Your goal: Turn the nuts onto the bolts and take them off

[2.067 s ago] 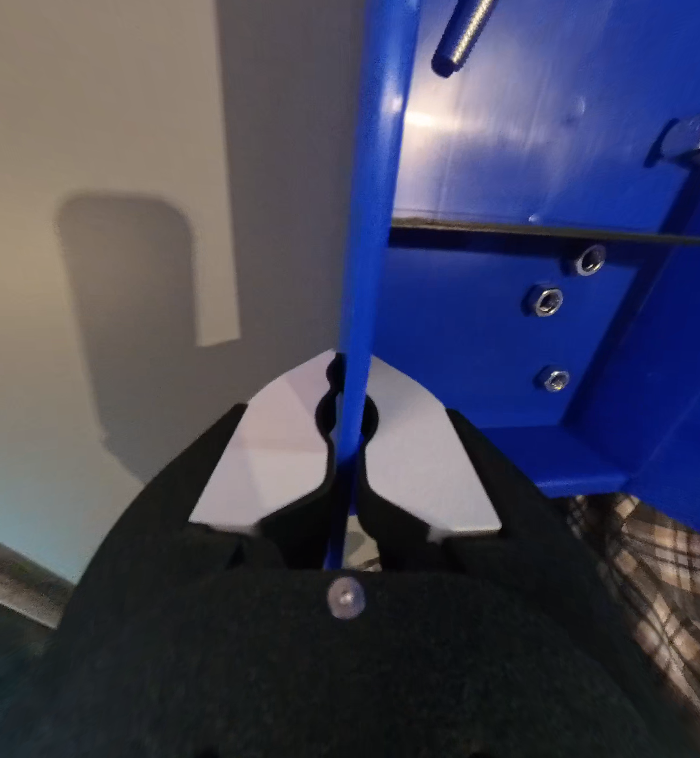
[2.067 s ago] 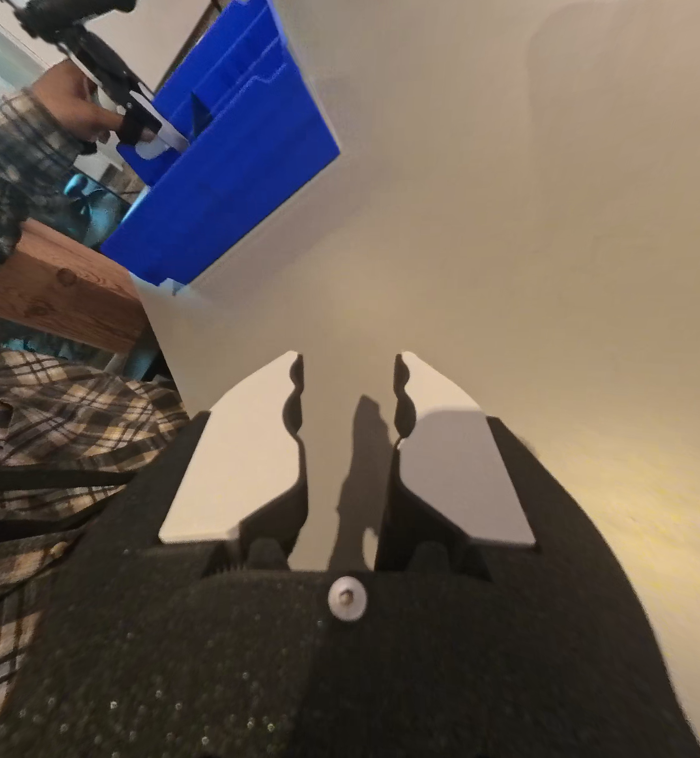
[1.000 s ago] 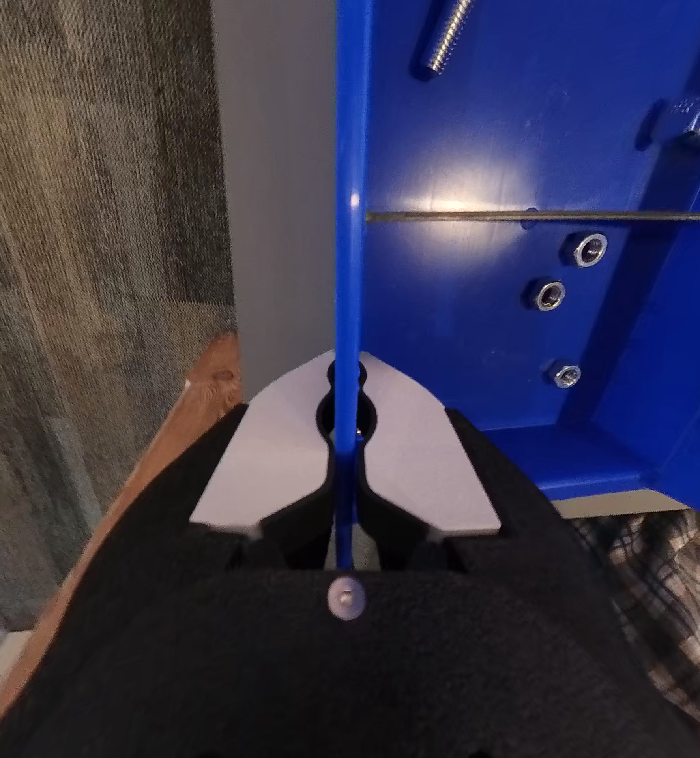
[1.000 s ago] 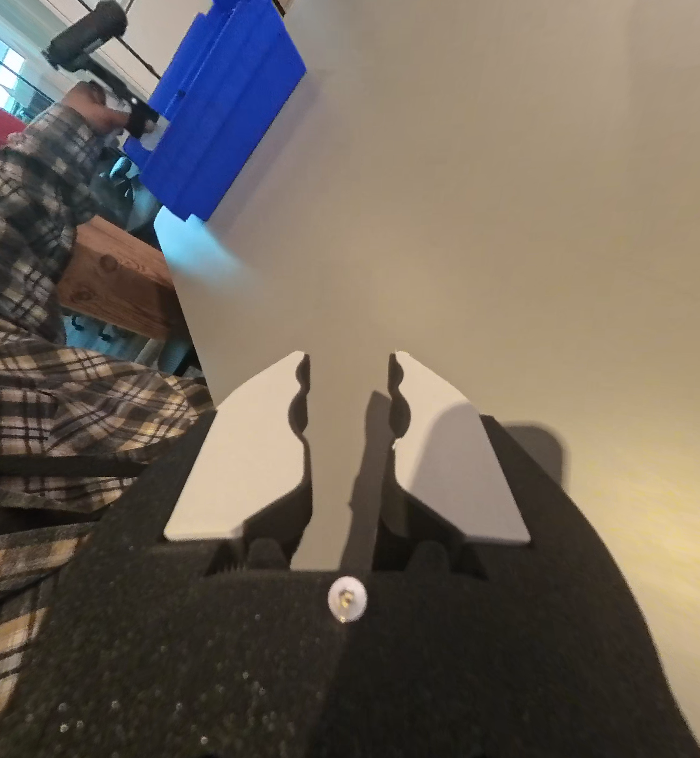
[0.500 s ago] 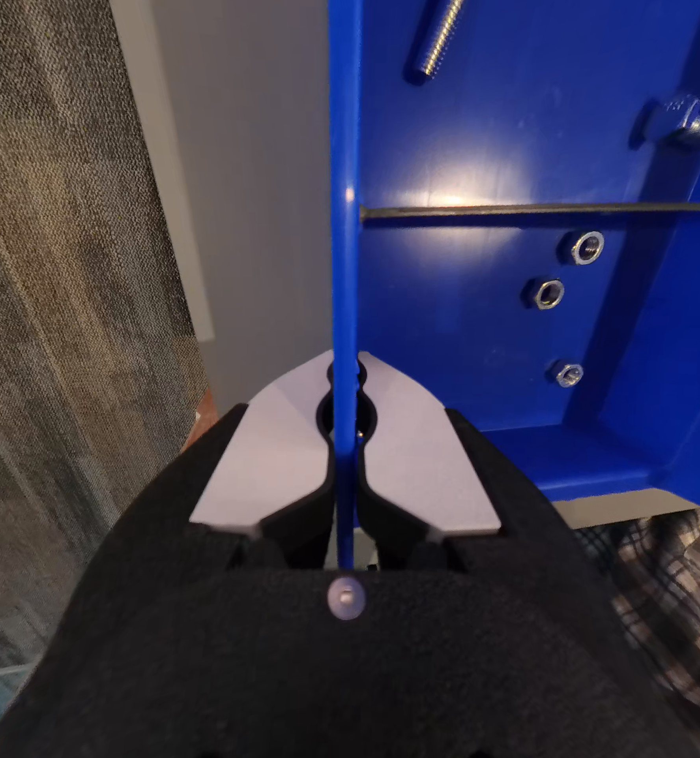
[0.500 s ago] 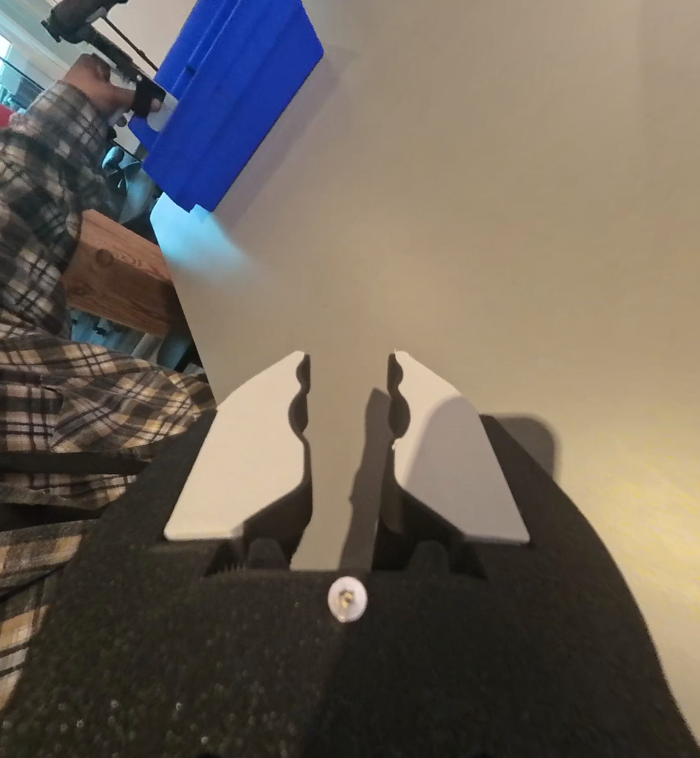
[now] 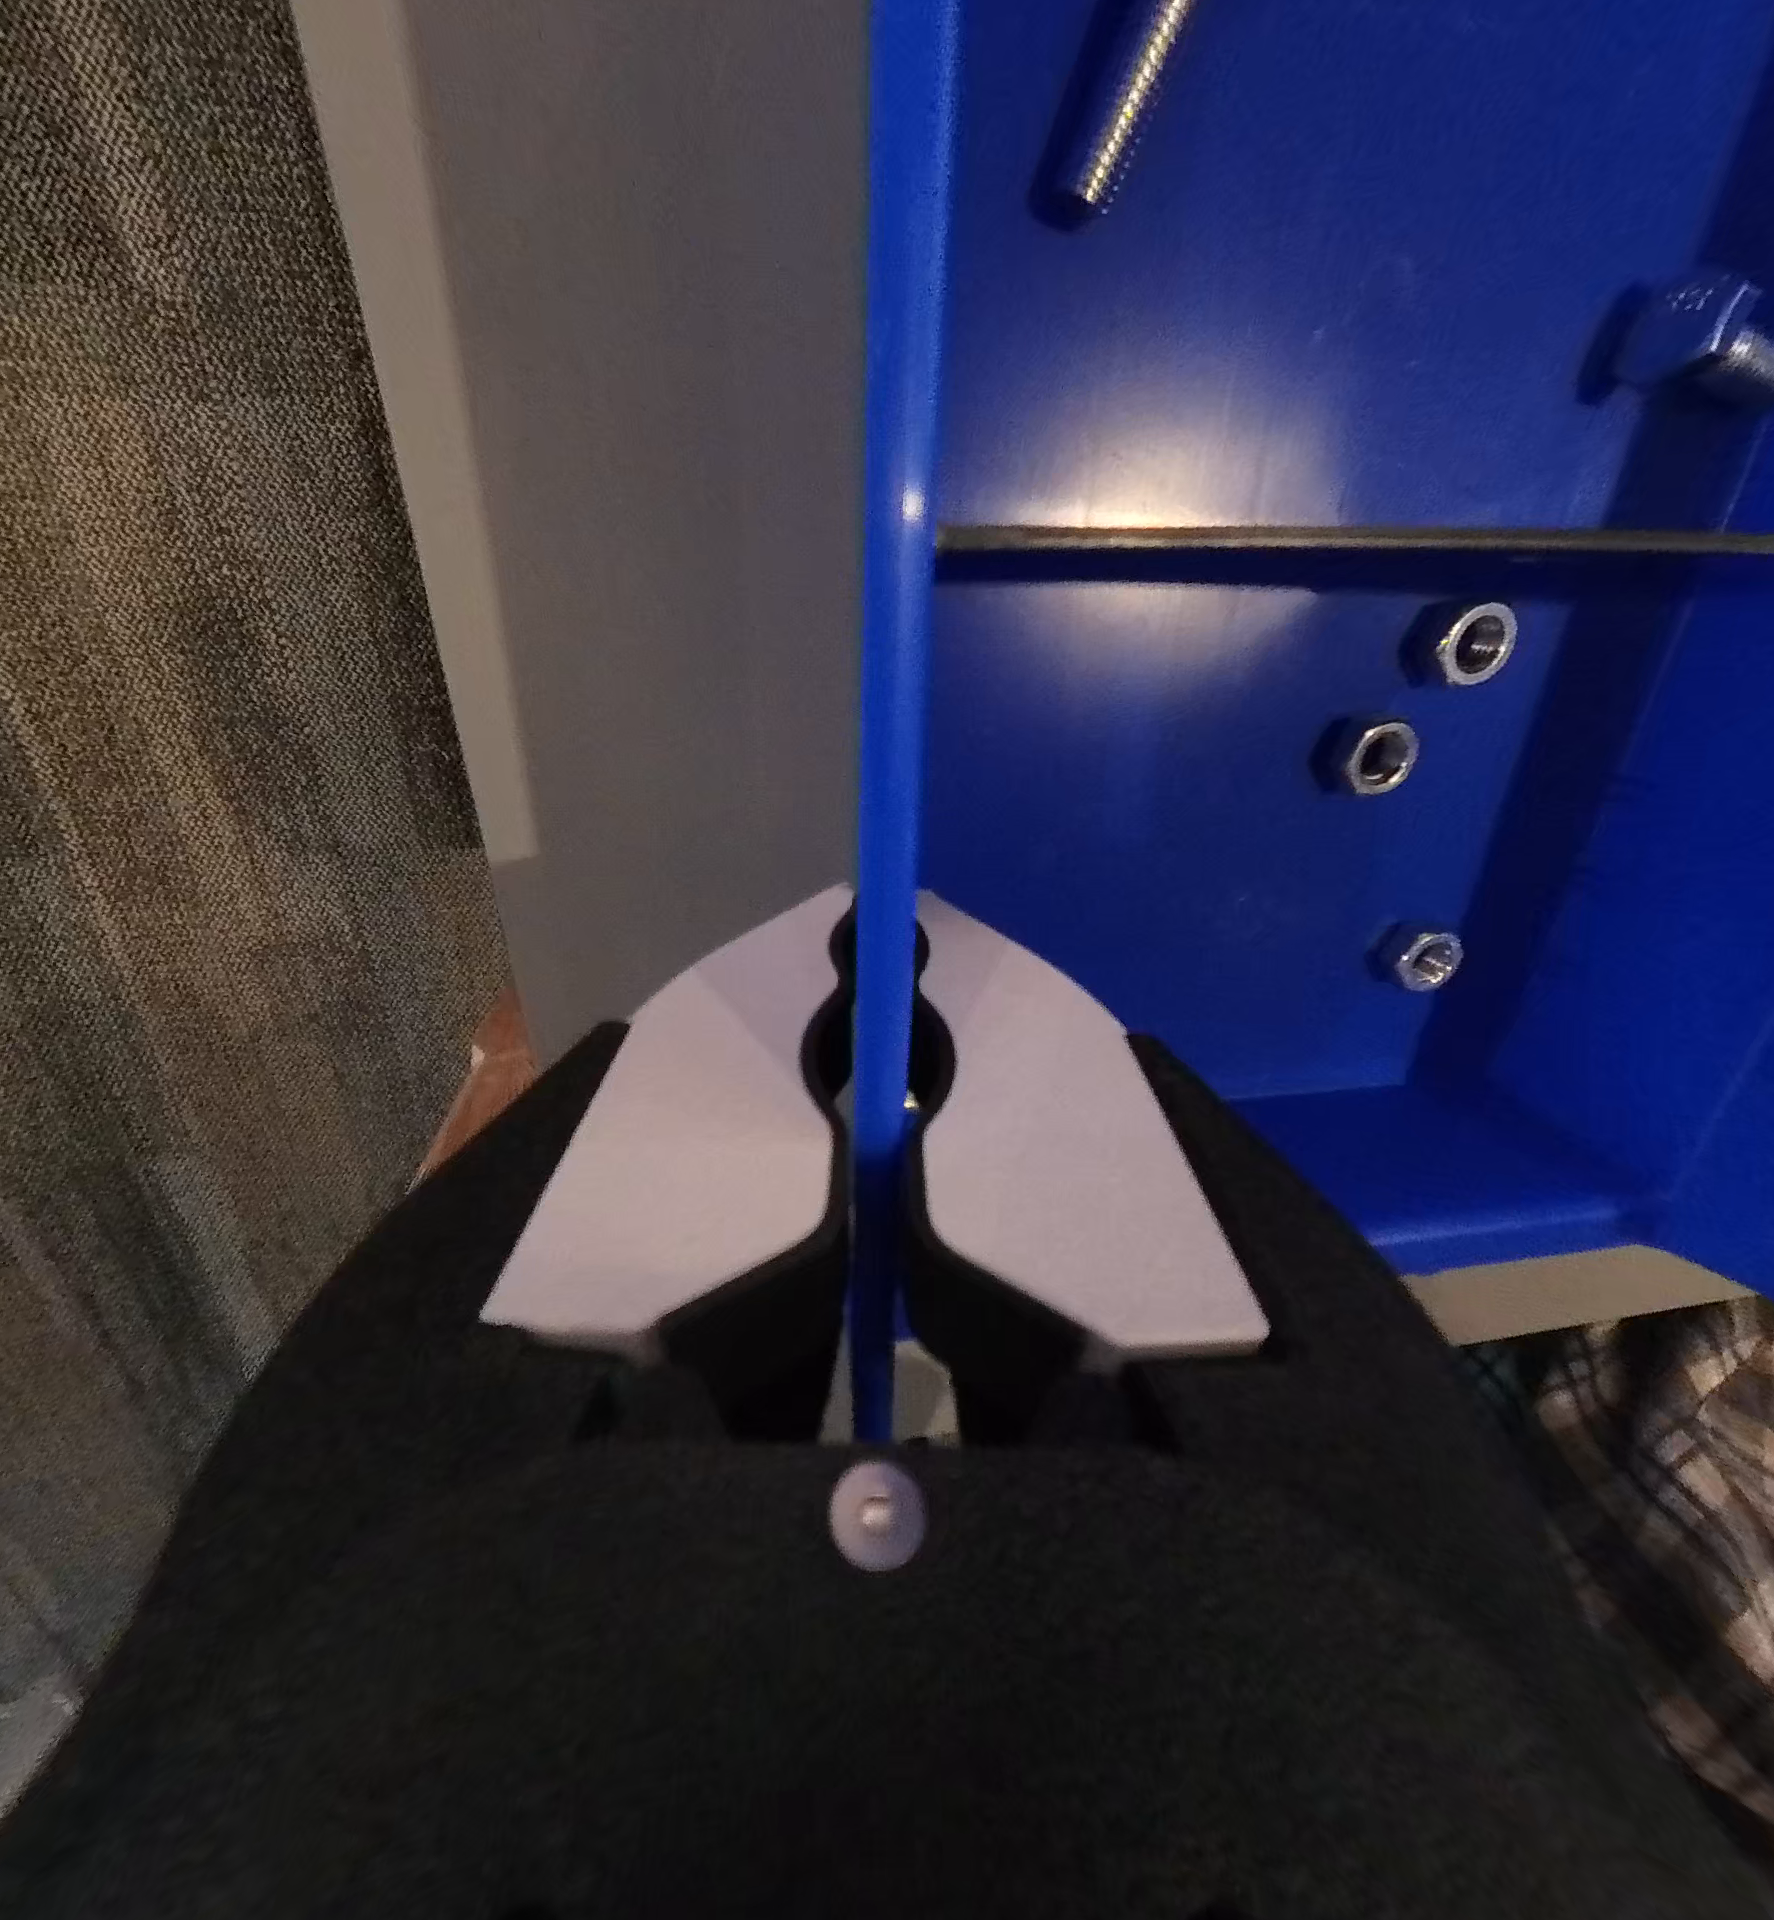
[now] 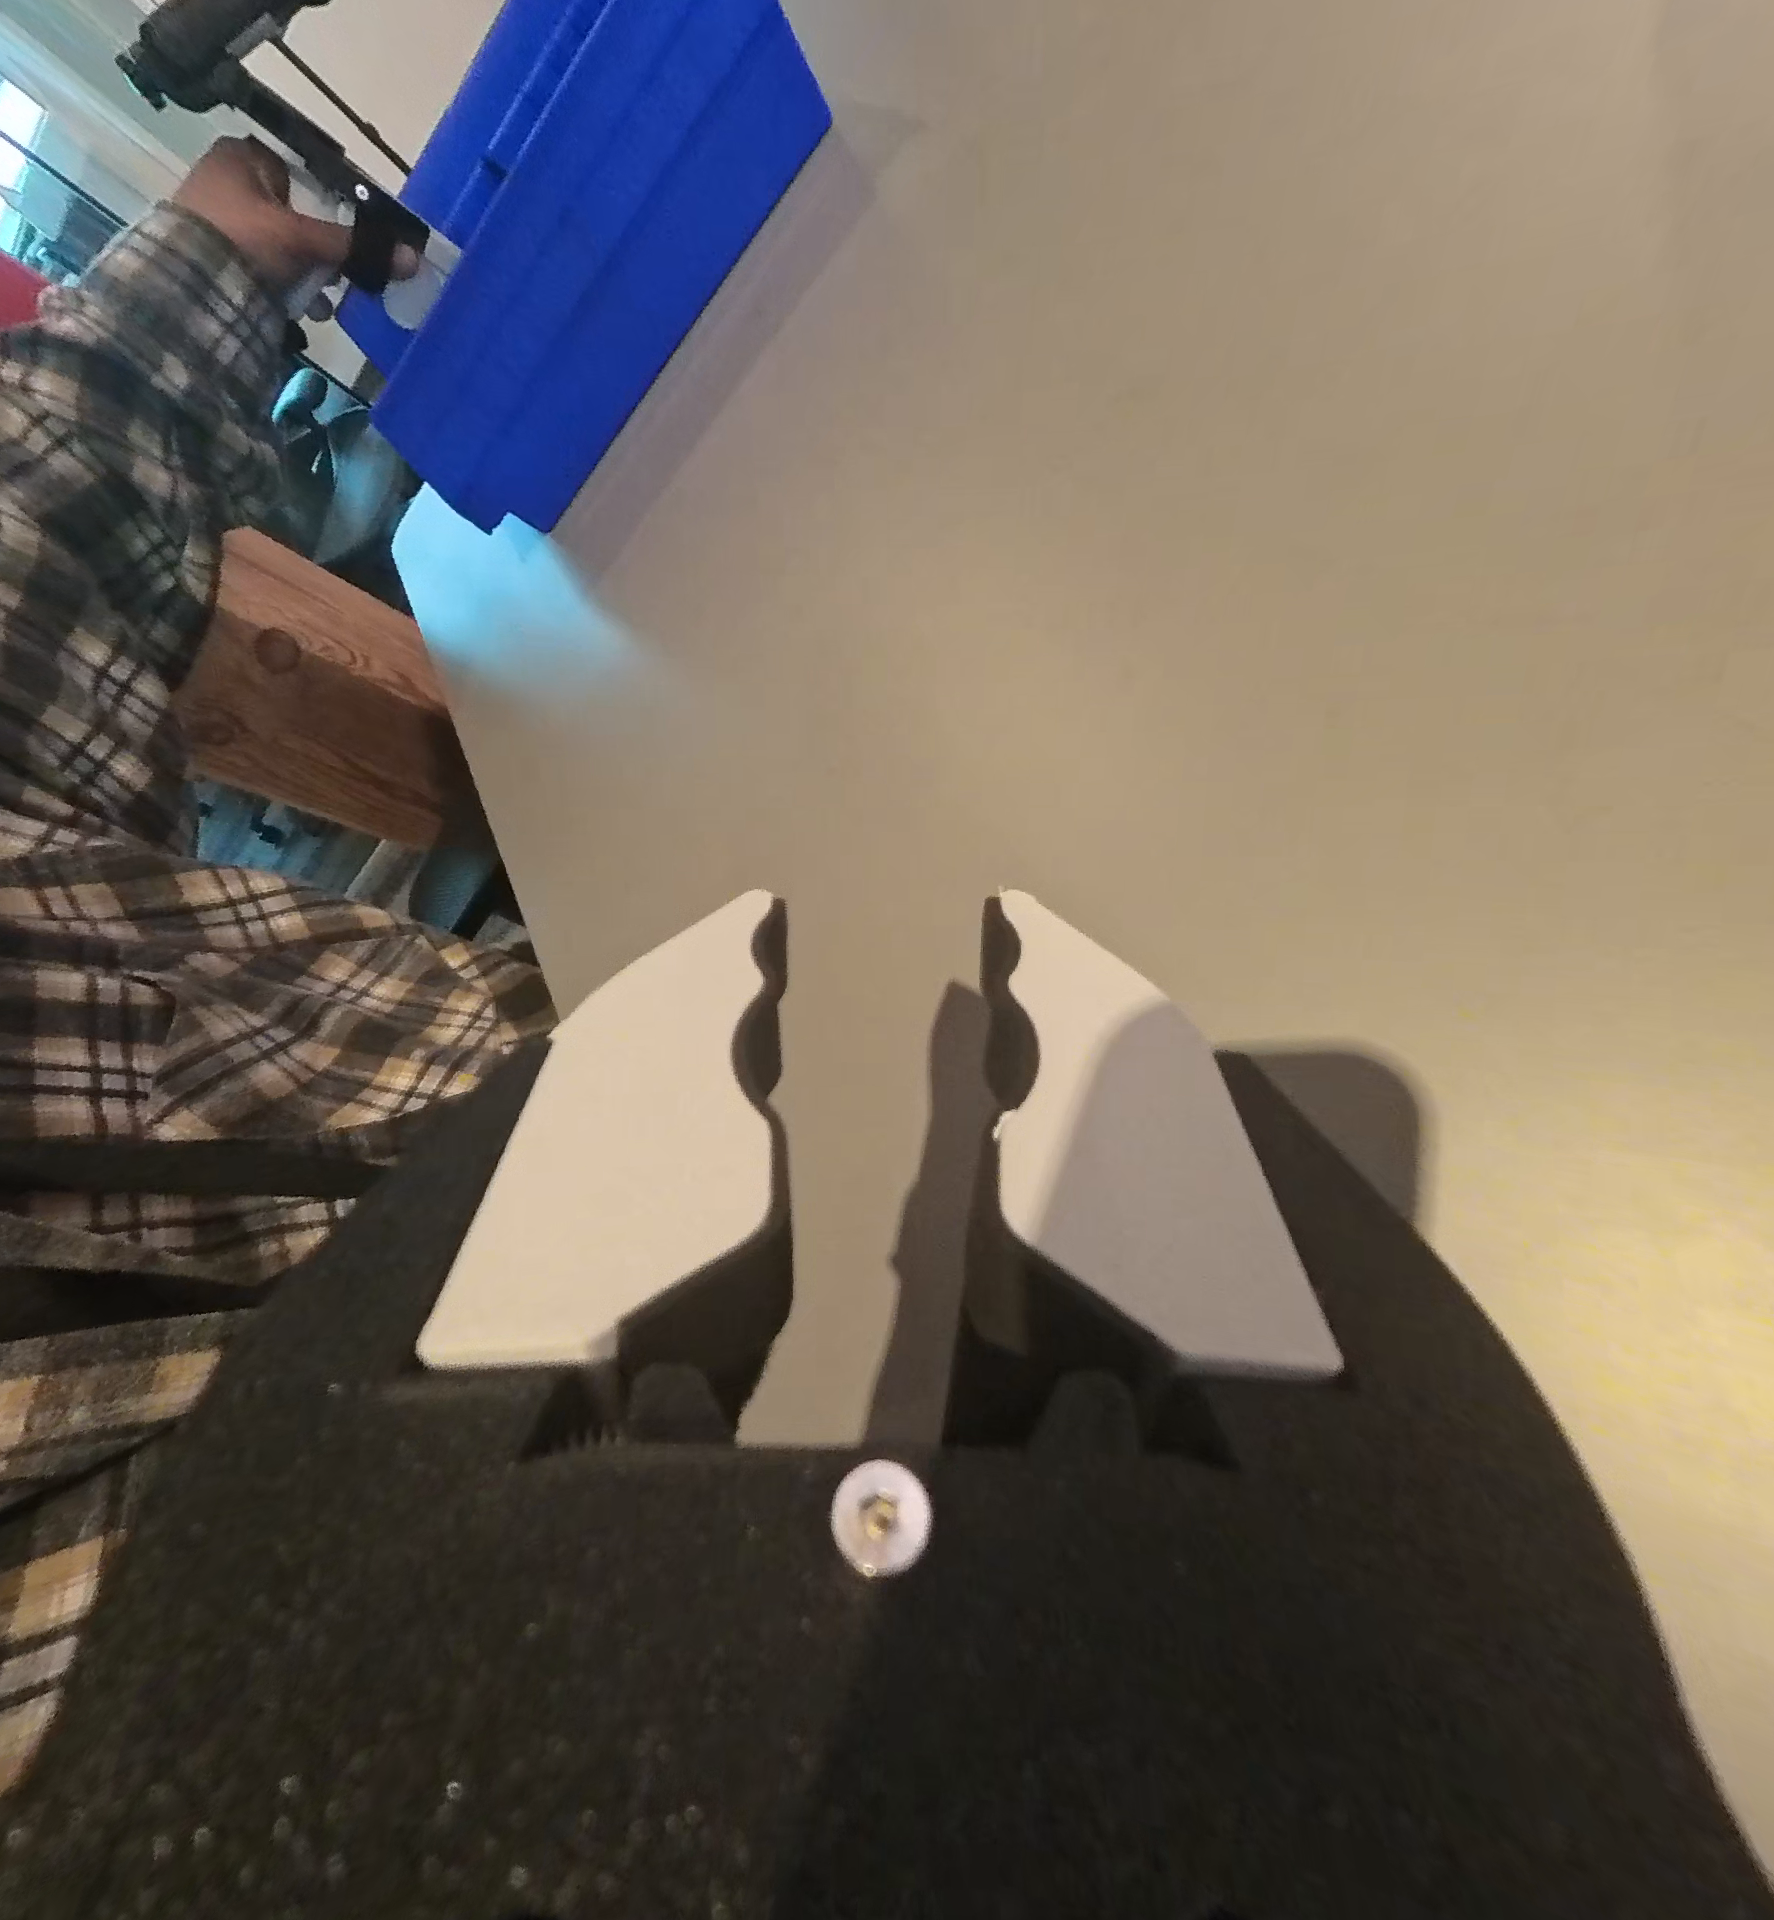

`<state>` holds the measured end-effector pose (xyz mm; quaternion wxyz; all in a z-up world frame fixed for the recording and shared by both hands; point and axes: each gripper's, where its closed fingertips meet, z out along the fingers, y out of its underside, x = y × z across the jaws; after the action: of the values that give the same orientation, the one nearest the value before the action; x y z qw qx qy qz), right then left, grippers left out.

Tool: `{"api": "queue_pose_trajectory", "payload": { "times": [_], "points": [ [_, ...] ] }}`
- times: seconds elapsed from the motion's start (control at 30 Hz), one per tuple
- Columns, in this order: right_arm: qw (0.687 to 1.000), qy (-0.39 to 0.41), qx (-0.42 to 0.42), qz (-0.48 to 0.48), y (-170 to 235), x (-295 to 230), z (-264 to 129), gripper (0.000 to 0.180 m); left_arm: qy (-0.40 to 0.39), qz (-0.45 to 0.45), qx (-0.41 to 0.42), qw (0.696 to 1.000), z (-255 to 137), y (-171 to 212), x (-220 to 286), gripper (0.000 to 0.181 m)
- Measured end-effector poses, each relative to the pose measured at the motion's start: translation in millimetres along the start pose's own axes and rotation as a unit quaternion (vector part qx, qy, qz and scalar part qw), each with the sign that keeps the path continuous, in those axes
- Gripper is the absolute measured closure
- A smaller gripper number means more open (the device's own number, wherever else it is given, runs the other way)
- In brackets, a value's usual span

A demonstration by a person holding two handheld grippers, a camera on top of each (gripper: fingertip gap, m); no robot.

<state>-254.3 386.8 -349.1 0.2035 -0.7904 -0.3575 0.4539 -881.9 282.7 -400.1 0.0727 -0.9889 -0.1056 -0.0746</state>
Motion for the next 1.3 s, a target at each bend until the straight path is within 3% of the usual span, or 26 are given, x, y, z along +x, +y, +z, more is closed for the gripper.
{"api": "queue_pose_trajectory", "payload": {
  "times": [0.57,0.77,0.97,1.1,1.3],
  "points": [
    [1.0,-0.002,0.004,0.002,-1.7,1.6,-1.5,0.144,0.007,-0.008,0.001,1.0,-1.9,7.0,-4.8,0.175],
    [1.0,0.005,0.021,-0.005,-9.7,4.7,-9.2,0.143,-0.003,-0.015,0.024,1.0,-13.1,5.6,-15.6,0.144],
    [0.998,0.031,0.043,-0.017,-18.4,12.8,-26.0,0.141,0.016,-0.001,0.152,0.988,-66.8,-15.4,-12.9,0.122],
    [0.996,0.049,0.07,-0.026,-26.9,18.7,-40.8,0.139,0.062,0.069,0.31,0.946,-125.5,-44.2,27.6,0.114],
    [0.986,0.102,0.118,-0.05,-41.2,32.5,-64.8,0.131,0.104,0.215,0.528,0.815,-220.3,-64.6,137.1,0.095]
  ]
}}
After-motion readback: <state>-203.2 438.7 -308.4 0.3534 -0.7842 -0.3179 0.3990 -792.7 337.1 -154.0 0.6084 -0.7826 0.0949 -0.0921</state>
